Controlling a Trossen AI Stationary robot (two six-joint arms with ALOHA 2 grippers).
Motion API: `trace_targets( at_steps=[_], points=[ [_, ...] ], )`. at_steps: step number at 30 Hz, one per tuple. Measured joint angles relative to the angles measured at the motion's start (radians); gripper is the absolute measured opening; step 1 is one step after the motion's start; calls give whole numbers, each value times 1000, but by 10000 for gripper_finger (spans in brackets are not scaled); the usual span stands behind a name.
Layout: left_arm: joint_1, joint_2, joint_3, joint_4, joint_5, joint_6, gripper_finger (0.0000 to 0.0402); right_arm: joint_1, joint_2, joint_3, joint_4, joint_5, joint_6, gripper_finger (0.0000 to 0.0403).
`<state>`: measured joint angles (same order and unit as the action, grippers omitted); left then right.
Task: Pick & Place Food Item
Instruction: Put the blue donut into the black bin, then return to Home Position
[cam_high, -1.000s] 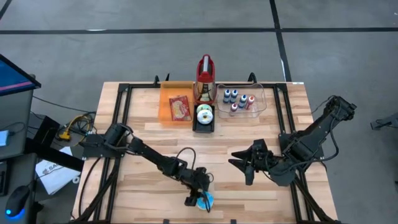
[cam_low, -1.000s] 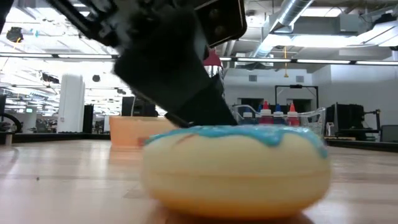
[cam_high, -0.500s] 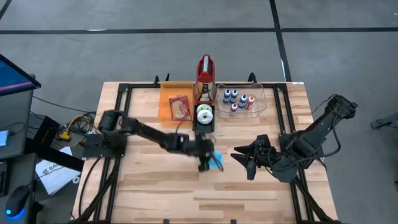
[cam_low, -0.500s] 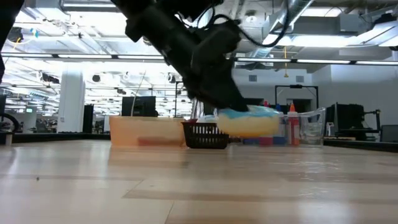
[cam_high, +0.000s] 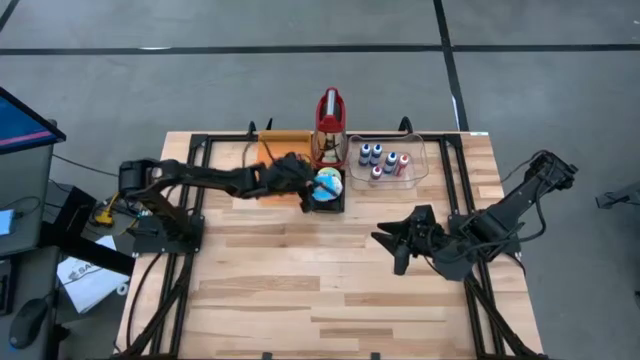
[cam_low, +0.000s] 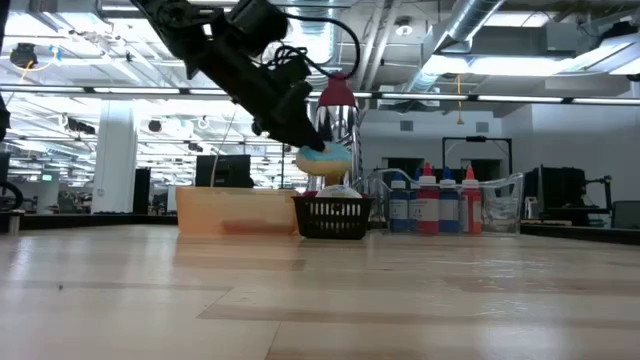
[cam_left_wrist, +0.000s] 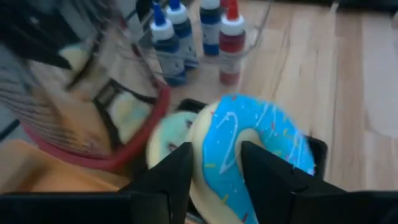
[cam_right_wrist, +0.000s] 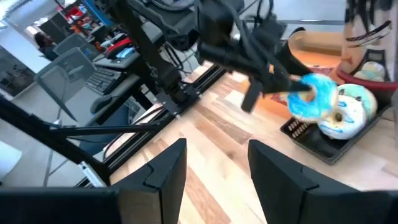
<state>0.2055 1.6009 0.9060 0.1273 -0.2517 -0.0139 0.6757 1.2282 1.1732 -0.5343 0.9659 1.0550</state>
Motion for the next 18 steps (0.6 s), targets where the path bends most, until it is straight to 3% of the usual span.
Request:
trace_targets(
  at_steps=[7,18],
  points=[
    [69,20,-3,41,131,108,133,-40,1,0,-4,-1,1,164],
    [37,134,-4,150,94,145,133,-78,1,0,-5,-1,15,164]
  ],
)
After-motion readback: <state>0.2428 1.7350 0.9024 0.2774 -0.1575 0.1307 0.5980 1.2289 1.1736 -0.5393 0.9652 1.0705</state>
